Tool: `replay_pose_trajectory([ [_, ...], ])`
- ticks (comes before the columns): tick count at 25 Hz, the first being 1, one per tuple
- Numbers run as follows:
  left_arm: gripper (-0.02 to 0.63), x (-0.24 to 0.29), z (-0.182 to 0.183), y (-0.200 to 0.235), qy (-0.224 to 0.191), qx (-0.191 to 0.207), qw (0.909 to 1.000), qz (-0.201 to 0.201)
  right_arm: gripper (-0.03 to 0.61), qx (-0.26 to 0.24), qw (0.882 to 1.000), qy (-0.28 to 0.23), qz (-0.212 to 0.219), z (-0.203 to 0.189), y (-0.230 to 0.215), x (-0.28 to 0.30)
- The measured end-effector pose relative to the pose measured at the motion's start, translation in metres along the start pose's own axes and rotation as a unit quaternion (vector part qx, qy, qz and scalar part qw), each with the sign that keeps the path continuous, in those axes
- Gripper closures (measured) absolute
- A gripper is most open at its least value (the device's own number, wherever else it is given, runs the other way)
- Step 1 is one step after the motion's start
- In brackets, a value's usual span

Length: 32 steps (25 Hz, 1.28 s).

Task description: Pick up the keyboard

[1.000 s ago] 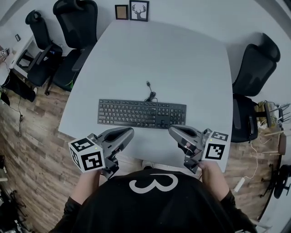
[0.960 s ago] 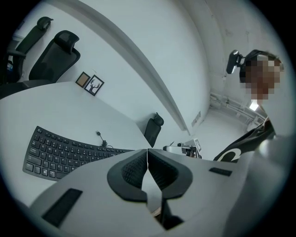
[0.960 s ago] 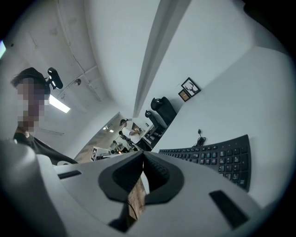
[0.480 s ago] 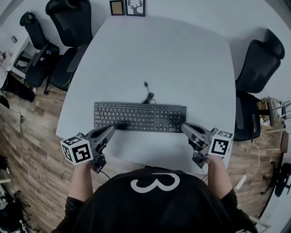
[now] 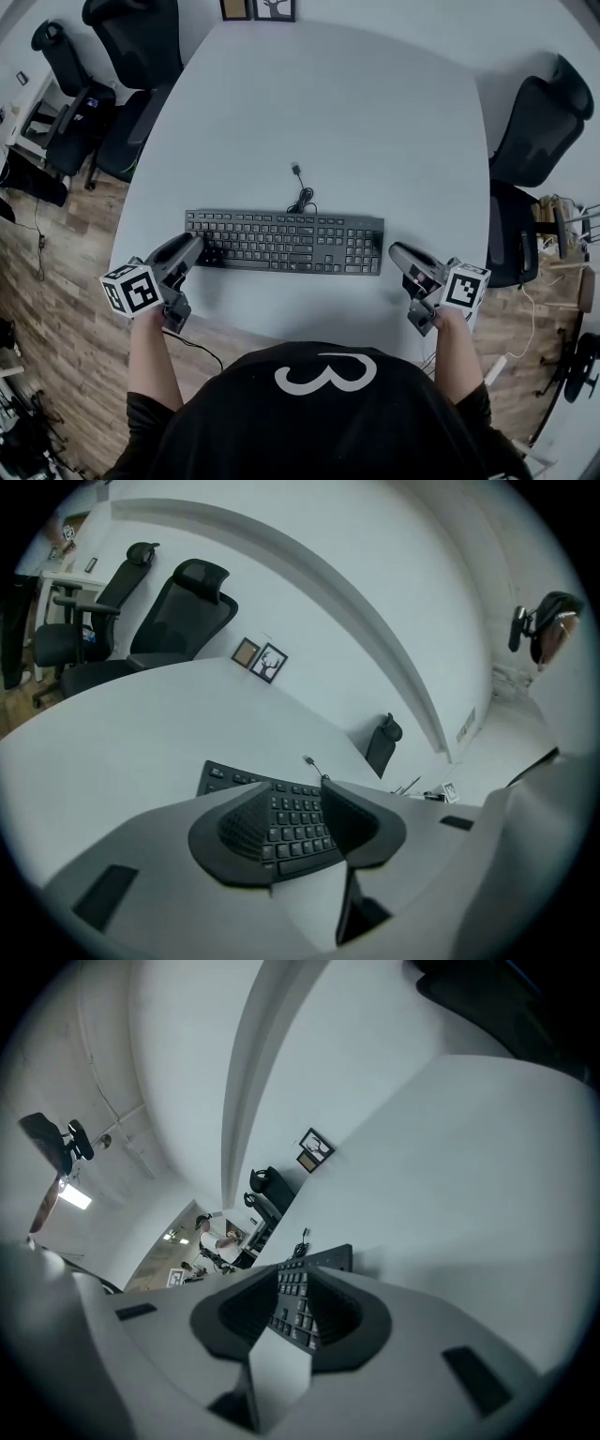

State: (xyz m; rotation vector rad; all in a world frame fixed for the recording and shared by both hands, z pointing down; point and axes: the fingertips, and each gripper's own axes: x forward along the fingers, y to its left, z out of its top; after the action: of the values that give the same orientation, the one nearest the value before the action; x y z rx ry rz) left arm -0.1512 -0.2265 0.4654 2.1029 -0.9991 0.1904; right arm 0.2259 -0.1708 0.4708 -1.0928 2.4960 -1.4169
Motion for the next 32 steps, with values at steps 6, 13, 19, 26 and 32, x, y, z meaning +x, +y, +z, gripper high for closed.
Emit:
replay_pose_trajectory([
  [6, 0.411, 0.001, 0.001, 0.046, 0.008, -0.014, 0.9988, 0.046, 0.416, -0.016, 0.997, 0.061, -0.046, -0.014, -0.024, 0.003],
  [13, 0.391, 0.012, -0.012, 0.082, 0.059, -0.036, 0.9958, 0.061, 0.400, -0.002, 0.994, 0.088, -0.068, -0.024, -0.039, 0.012],
  [19, 0.393, 0.021, -0.024, 0.089, 0.098, -0.049, 0.9925, 0.054, 0.402, 0.009, 0.990, 0.105, -0.098, -0.029, -0.056, 0.019],
  [26, 0.393, 0.027, -0.028, 0.092, 0.111, -0.064, 0.9909, 0.043, 0.402, 0.020, 0.985, 0.138, -0.107, -0.036, -0.053, 0.032],
  [32, 0.393, 0.029, -0.026, 0.089, 0.112, -0.067, 0.9908, 0.037, 0.403, 0.002, 0.977, 0.176, -0.119, -0.044, -0.051, 0.041],
])
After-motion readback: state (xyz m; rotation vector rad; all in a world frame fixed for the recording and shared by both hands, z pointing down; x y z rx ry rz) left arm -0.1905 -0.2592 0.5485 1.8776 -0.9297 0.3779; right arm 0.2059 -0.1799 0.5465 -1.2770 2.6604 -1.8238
